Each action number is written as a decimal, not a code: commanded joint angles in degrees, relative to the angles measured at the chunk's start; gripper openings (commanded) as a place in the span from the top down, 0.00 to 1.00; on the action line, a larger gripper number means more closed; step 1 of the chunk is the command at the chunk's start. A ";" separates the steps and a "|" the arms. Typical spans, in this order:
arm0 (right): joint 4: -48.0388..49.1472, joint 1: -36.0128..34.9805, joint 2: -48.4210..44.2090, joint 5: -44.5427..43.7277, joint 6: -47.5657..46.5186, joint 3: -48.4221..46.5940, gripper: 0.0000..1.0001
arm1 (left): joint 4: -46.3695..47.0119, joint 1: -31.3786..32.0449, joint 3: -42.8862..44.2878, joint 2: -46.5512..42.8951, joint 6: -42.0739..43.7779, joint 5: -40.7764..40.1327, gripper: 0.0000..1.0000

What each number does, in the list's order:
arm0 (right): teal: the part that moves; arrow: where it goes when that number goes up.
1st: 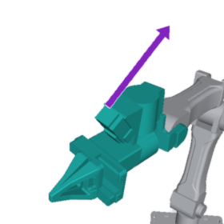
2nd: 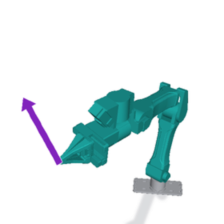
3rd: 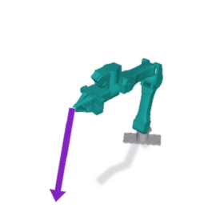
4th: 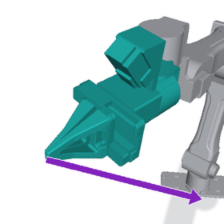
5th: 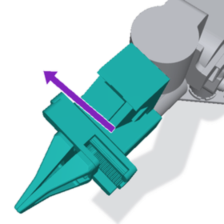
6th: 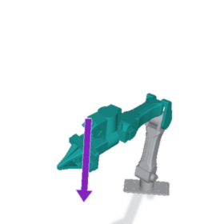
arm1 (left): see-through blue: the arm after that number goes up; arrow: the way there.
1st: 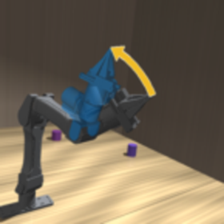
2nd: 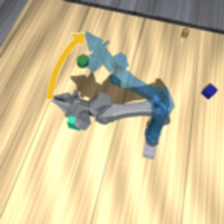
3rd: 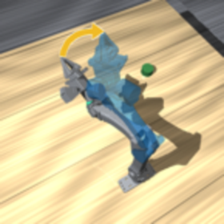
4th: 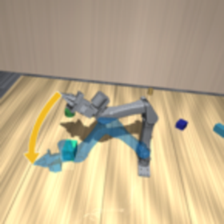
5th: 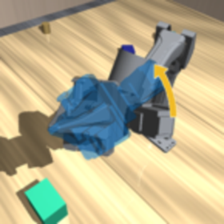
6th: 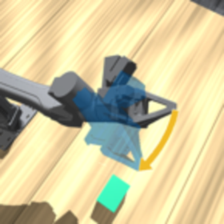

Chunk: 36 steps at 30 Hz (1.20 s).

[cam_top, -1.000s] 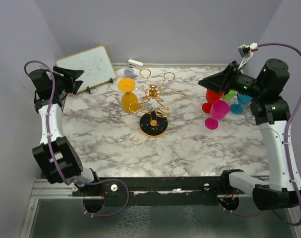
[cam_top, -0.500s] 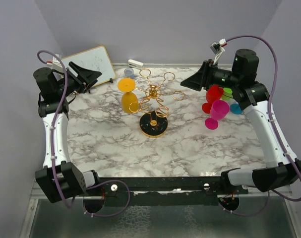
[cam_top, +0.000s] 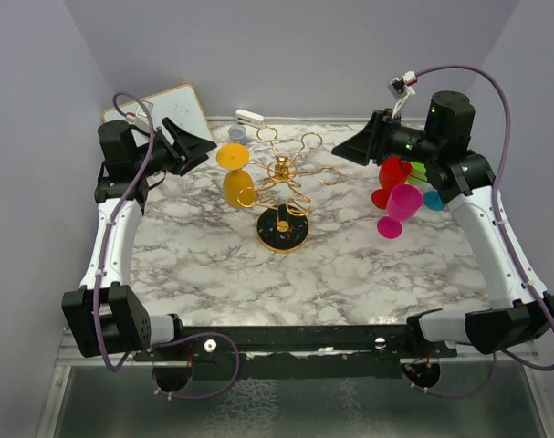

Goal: Take the wine glass off the wine glass rack

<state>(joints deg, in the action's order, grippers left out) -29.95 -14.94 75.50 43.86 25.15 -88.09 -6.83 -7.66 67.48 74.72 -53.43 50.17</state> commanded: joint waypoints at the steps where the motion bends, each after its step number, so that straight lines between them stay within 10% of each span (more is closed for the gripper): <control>1: 1.20 -0.35 -1.30 -2.43 -0.16 0.44 0.54 | 3.85 0.90 -0.81 0.67 -1.15 0.11 0.40; 17: 2.74 -0.35 -2.71 -3.16 0.08 3.55 0.55 | 8.40 4.71 -2.43 1.67 -4.99 1.18 0.48; 36: 3.08 -0.35 -4.10 -4.40 0.41 5.10 0.55 | 10.29 5.20 -3.13 1.33 -7.20 2.23 0.84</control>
<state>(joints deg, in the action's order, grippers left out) -28.62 -14.96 73.06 41.21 25.23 -83.74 1.15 -2.85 64.25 76.58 -60.05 50.41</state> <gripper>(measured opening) 0.451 0.199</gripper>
